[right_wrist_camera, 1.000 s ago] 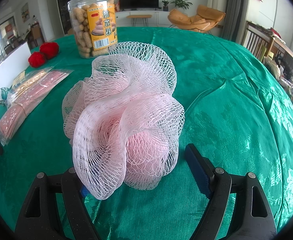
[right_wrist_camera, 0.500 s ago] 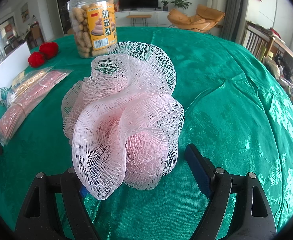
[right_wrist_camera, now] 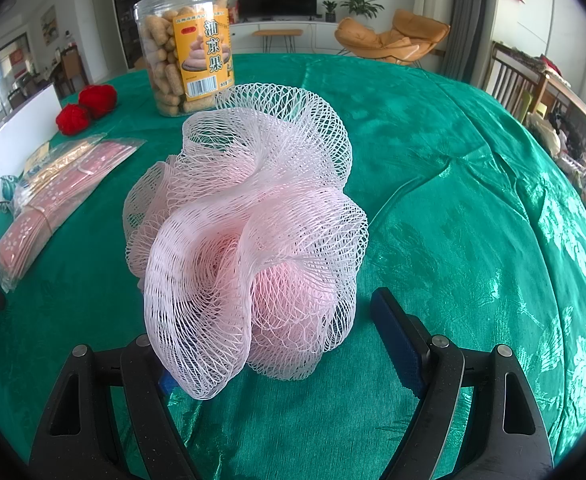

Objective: Organize soft objects
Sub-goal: 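Hold the pink puff in the right gripper while the left gripper holds the black roll, then carry both items over the white box and open both grippers to drop them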

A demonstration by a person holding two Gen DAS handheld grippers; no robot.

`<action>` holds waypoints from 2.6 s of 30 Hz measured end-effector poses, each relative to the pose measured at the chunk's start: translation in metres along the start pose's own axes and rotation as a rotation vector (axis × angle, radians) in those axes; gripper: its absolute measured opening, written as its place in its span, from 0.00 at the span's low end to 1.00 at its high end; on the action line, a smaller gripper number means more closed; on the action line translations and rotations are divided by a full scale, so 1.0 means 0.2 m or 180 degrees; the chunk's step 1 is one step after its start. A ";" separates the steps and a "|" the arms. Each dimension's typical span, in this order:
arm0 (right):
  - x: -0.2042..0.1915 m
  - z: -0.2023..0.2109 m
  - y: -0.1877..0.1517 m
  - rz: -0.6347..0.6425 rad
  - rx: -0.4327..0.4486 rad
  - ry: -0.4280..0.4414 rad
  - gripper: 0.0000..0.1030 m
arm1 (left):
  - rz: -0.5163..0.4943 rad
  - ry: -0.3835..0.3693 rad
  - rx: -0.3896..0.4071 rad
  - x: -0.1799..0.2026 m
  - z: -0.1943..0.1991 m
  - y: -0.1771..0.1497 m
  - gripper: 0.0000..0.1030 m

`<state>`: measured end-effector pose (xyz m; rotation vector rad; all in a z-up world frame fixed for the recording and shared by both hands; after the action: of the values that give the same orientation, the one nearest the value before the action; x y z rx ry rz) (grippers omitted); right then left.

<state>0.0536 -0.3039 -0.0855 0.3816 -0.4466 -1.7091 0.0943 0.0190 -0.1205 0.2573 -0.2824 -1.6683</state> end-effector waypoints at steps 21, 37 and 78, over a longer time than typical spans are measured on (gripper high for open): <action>-0.01 0.00 0.00 -0.0007 -0.0002 -0.0001 0.81 | 0.0000 0.0000 0.0004 0.00 0.00 0.00 1.00; -0.01 0.00 0.00 -0.0007 -0.0002 -0.0001 0.81 | 0.0001 -0.0001 0.0004 0.00 0.00 0.00 1.00; -0.24 0.30 0.32 0.0380 -0.0154 0.0563 0.22 | 0.0416 -0.1189 0.0621 -0.27 0.45 -0.10 0.36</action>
<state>0.0873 -0.2609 -0.0020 0.4578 -0.2926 -1.5524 0.0512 0.0772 -0.0418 0.0675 -0.7297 -1.5535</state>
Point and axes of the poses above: each gripper's, at about its wrist camera, not at the fingertips, and z roughly against the way its jaws point, x to its right, y to its top, the point moved 4 cm from there along -z, roughly the way its jaws point, and after that the axes turned 7 degrees about -x, right-handed, at the moved point
